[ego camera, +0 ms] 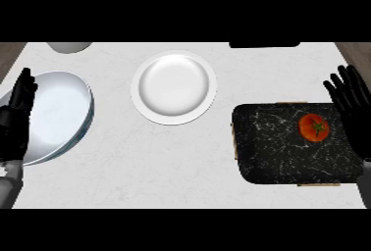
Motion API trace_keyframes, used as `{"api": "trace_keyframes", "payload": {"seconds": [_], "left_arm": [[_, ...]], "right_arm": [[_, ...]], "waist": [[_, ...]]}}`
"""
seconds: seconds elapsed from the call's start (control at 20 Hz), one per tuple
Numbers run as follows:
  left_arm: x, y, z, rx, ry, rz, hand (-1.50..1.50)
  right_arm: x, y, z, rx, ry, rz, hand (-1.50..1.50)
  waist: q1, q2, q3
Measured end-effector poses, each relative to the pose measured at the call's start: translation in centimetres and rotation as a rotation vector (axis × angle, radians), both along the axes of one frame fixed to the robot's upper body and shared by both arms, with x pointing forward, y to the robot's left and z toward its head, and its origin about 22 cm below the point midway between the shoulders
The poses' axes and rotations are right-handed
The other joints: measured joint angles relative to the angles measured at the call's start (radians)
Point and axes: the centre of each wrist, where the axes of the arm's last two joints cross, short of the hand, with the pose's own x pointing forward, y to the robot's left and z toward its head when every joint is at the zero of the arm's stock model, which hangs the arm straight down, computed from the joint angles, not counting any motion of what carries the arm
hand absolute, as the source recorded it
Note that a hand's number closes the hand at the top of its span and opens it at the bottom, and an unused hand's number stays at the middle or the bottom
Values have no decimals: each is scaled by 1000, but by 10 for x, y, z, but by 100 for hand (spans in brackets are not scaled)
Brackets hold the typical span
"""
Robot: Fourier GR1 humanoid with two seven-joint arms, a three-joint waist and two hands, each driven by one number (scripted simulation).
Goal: Pick the tomato from the tray and place it in the plate
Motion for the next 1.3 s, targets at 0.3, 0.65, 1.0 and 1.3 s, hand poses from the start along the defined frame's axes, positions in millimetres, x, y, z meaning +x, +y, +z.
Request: {"api": "trace_keyframes", "payload": {"seconds": [0.3, 0.65, 1.0, 1.3], "left_arm": [[-20, 9, -33, 43, 82, -29, 0], [-49, 11, -61, 33, 171, -72, 0], [-67, 16, -75, 25, 196, -84, 0], [-63, 12, -74, 19, 197, -91, 0]], "right_arm": [[0, -19, 17, 327, -166, 7, -150], [-32, -40, -4, 299, -376, -433, -150], [-87, -36, -32, 317, -474, -503, -150], [-120, -60, -26, 66, -321, -390, -150]], "waist": [[17, -4, -2], [11, -8, 0], [19, -4, -3], [20, -1, -5]]}}
